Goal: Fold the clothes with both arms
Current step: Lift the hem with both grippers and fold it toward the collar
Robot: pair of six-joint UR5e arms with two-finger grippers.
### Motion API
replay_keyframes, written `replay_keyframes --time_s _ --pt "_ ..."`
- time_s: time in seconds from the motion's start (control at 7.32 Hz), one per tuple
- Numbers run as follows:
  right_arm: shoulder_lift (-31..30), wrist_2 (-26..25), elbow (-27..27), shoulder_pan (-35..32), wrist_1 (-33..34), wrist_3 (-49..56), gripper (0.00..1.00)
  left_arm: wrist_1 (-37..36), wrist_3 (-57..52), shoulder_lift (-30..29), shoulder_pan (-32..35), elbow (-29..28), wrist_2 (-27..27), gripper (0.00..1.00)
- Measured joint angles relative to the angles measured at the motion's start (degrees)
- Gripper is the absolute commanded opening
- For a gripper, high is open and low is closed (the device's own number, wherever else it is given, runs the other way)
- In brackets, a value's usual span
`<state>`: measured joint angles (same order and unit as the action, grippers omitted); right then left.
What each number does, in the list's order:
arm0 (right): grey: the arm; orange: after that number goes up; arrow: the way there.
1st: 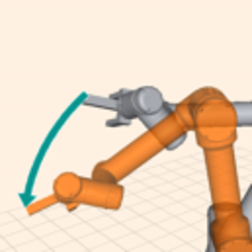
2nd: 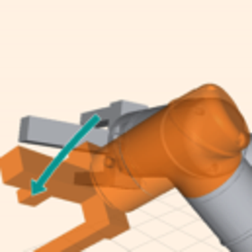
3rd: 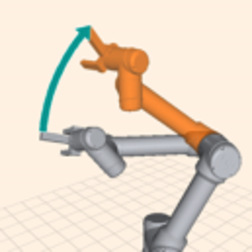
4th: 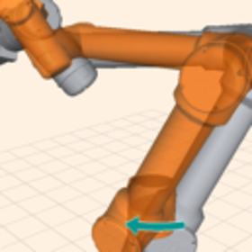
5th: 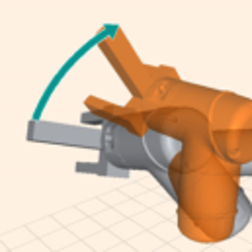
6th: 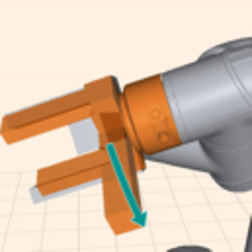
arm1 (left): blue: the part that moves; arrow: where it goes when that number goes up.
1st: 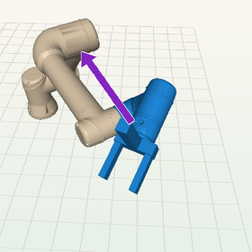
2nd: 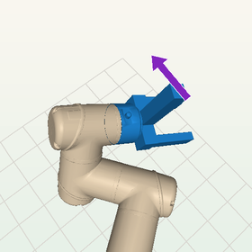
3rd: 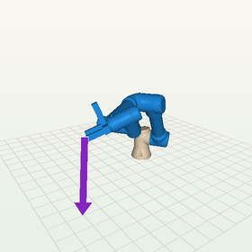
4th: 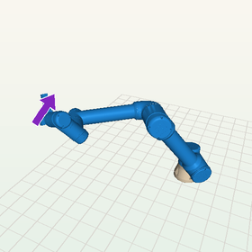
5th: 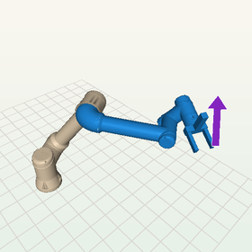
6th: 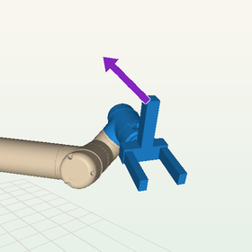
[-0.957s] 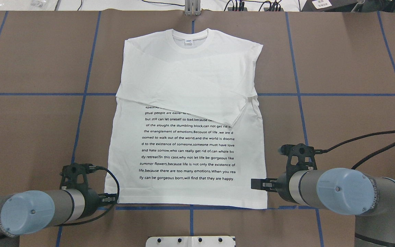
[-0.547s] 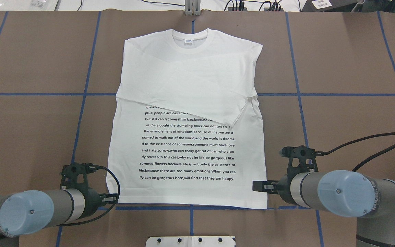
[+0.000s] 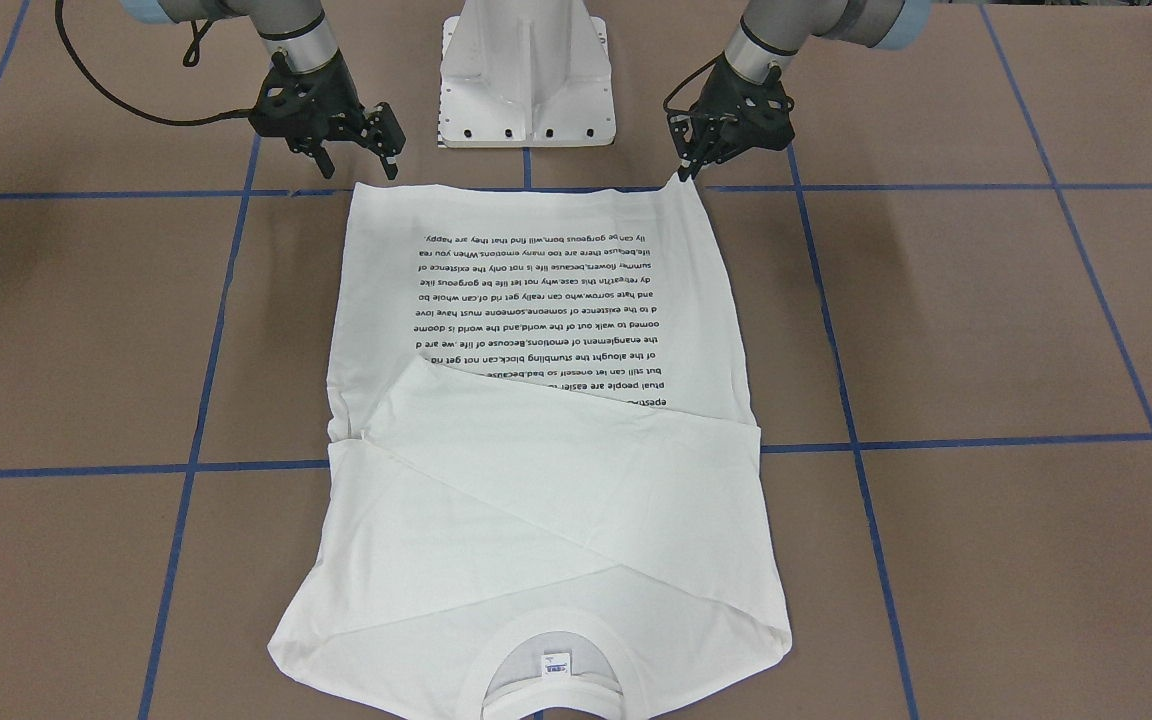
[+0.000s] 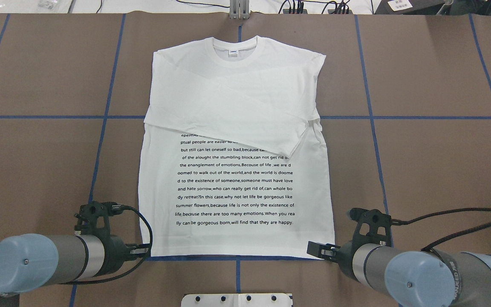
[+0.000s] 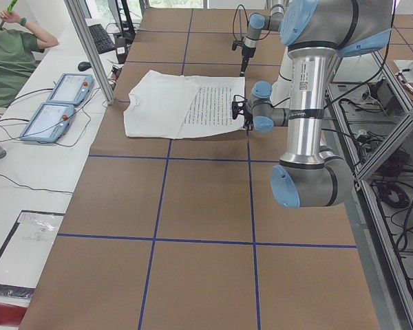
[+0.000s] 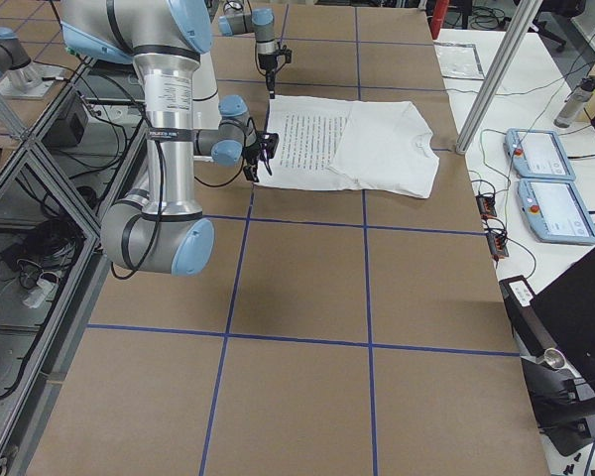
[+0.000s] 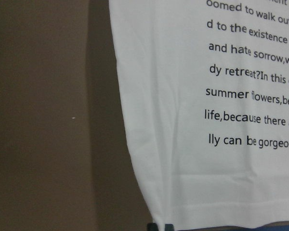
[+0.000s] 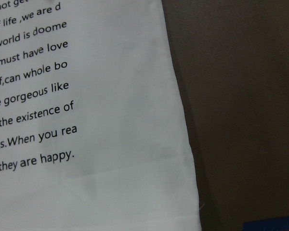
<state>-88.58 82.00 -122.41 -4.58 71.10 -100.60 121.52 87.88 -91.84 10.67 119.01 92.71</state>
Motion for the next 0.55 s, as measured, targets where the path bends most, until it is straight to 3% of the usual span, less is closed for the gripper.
replay_keyframes --time_s 0.14,0.55 --pt "0.0 -2.2 0.1 1.6 0.0 -3.3 0.74 0.1 0.1 -0.1 0.0 0.1 0.2 0.0" --pt "0.1 -4.5 0.3 2.4 0.5 -8.6 0.74 0.2 0.3 -0.2 0.0 0.2 0.3 0.0"
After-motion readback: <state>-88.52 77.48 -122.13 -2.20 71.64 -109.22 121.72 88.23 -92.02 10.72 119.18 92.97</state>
